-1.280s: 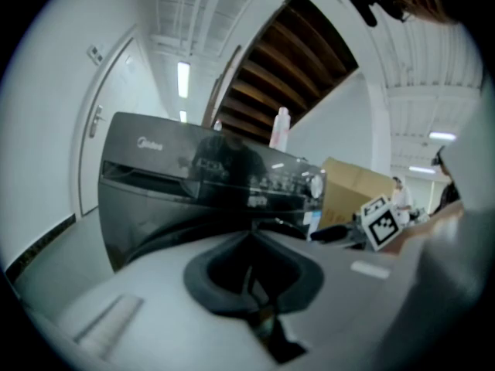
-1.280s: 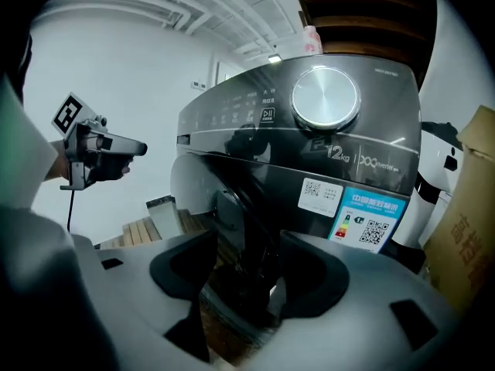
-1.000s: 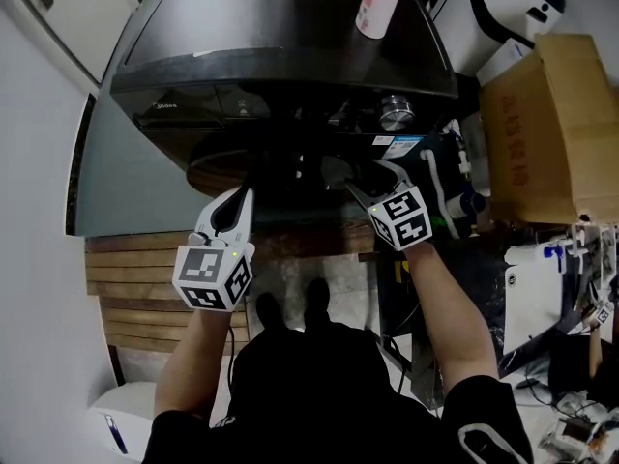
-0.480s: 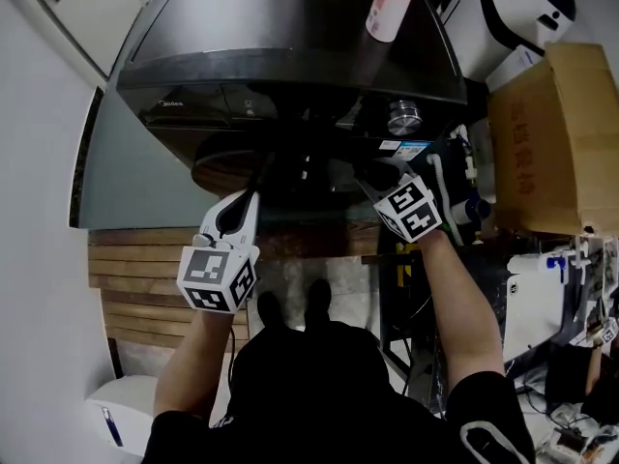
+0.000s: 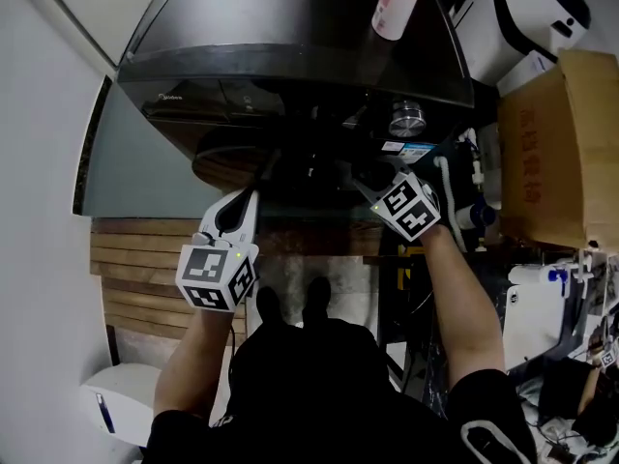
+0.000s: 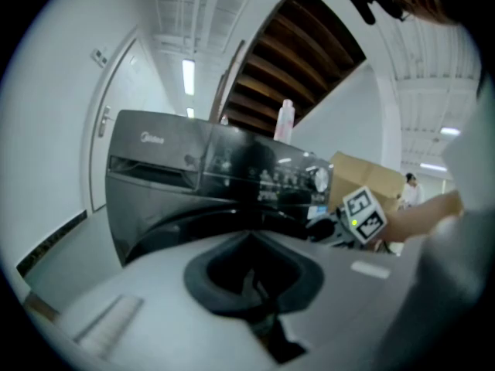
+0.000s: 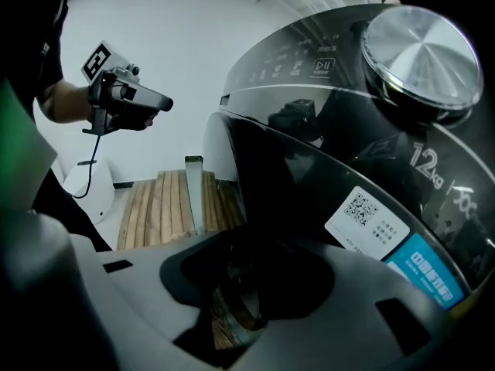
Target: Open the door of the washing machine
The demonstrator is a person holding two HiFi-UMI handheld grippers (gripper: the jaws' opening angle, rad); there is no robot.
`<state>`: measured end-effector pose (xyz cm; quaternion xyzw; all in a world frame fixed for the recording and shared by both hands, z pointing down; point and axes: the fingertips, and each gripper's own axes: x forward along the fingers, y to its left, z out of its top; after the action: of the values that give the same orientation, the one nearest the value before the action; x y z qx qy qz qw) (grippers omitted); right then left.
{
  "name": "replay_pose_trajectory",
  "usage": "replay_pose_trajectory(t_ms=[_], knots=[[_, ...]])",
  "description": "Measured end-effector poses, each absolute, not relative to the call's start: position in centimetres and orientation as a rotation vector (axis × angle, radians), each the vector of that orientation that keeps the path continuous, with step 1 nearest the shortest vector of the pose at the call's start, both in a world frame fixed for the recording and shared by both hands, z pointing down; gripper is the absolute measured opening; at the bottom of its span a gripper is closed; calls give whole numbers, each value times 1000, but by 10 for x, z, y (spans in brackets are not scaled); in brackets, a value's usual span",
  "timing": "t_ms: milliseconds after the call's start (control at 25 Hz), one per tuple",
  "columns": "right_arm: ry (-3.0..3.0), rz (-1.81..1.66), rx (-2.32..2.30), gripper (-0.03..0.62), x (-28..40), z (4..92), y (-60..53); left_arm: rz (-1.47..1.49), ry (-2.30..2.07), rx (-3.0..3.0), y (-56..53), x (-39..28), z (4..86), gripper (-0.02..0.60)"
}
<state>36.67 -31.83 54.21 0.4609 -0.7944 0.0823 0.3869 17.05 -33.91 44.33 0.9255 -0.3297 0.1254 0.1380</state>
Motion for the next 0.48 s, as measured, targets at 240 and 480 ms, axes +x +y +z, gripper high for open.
replay_pose_trajectory(t_ms=[240, 480], knots=[[-2032, 208, 1182, 132, 365, 540, -317, 340, -1021, 2642, -331, 172, 441, 8], [-2034, 206, 1218, 132, 366, 539, -316, 338, -1055, 2618, -312, 173, 443, 8]])
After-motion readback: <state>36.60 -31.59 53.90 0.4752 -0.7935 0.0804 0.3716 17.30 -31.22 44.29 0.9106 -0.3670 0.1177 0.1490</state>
